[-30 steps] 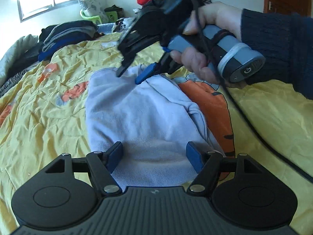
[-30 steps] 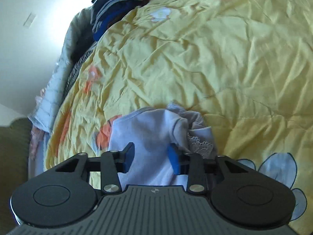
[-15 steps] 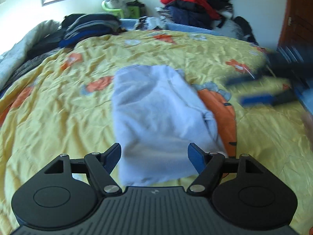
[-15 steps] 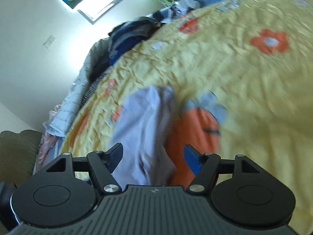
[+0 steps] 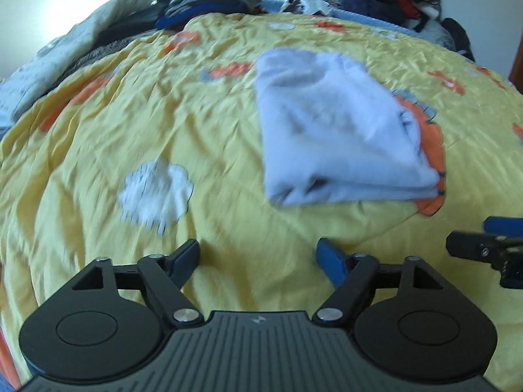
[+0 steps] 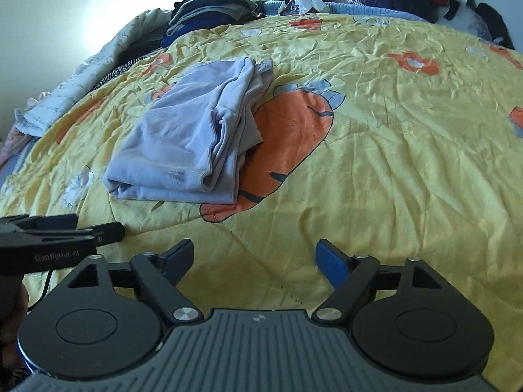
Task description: Fold small clothes
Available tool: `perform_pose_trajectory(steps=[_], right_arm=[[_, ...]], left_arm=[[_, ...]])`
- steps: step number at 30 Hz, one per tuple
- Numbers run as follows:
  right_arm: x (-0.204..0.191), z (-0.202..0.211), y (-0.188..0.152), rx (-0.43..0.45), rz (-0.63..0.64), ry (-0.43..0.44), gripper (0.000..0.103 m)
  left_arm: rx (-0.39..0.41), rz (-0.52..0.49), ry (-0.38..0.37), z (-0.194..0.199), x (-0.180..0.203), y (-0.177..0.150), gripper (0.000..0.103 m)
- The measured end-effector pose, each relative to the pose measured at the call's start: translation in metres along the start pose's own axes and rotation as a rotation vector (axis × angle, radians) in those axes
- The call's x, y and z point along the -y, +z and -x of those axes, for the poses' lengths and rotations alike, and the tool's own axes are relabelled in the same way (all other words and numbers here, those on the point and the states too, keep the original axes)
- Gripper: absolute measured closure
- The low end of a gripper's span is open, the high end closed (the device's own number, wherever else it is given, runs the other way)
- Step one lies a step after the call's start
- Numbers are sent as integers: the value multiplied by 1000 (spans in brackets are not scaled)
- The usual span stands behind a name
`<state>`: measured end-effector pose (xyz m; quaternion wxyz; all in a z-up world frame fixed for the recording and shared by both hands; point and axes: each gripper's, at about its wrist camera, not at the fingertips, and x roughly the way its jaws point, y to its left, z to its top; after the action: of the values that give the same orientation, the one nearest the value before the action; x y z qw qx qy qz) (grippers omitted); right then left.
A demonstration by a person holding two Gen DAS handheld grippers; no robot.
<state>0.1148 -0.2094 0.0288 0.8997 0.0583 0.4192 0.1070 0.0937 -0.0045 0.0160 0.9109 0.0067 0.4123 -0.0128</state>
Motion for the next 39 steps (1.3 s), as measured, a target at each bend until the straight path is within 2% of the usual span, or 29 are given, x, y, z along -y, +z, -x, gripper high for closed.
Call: perform_pose_trajectory(steps=[4,10,11,13,18,29,39], right_arm=[[-11,-10,0,15,-20,-45,0],[-38,-31,-10,98,43,-244,1],[-40,-32,-15,139,45,-258,0],[-38,-31,-23,186,35,-259,1],[-35,-29,-20,184,33,-257,1],[-37,-29,-21,187,34,-255,0],[-36,-29,-22,186,33,-255,0]], left_arm=[[17,38,26,-3,-3,-3,1],[47,50,42,-6,-3,-7,0],[55,53,37,-5,-4,-8,0],[58,45,33,-5,-4,-8,0],[54,42,30,-4,-5,-9,0],[123,21,16,-2,-5,-18,0],[139,17,4,-4,-7,-17,0]])
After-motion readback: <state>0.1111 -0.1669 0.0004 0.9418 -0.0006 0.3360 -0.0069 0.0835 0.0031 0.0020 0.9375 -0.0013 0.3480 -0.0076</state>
